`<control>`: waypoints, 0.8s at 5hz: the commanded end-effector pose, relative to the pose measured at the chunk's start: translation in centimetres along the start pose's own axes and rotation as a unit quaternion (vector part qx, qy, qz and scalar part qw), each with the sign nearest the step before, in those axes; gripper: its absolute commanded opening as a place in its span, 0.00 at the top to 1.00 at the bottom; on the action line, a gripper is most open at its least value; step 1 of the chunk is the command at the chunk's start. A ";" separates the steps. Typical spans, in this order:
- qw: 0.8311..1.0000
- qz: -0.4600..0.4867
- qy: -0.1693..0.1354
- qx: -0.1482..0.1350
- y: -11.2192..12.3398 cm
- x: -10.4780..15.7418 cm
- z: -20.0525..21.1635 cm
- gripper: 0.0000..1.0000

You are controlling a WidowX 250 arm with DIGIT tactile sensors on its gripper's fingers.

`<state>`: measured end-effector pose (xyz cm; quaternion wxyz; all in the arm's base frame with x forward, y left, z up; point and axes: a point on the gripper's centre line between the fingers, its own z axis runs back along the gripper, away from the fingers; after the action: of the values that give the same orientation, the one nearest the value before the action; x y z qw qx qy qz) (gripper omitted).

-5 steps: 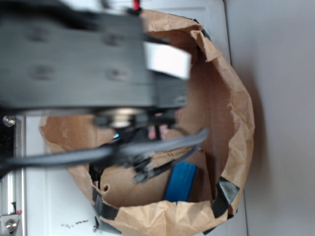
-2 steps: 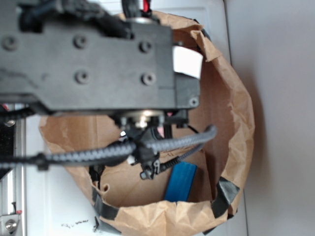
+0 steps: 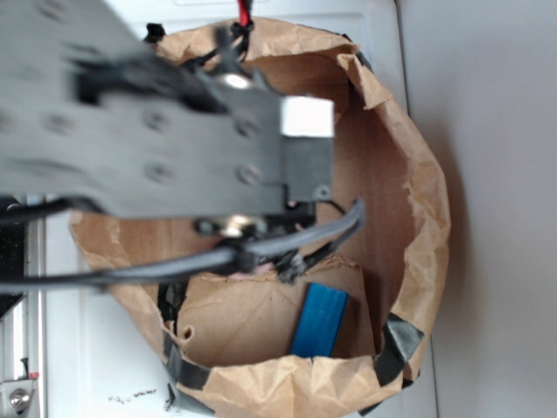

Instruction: Grab the pink bunny.

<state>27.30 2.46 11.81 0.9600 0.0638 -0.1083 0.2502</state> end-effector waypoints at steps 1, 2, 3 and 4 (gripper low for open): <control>0.999 0.009 0.000 -0.033 0.1 0.2 -0.6 0.00; 0.998 0.016 0.015 -0.052 0.2 -0.2 -1.4 0.00; 0.997 0.024 0.024 -0.066 -0.3 0.1 -0.6 0.00; 0.995 0.049 0.030 -0.078 -0.3 0.9 -0.4 0.00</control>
<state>27.58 1.85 10.09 0.9546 -0.0196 -0.0780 0.2868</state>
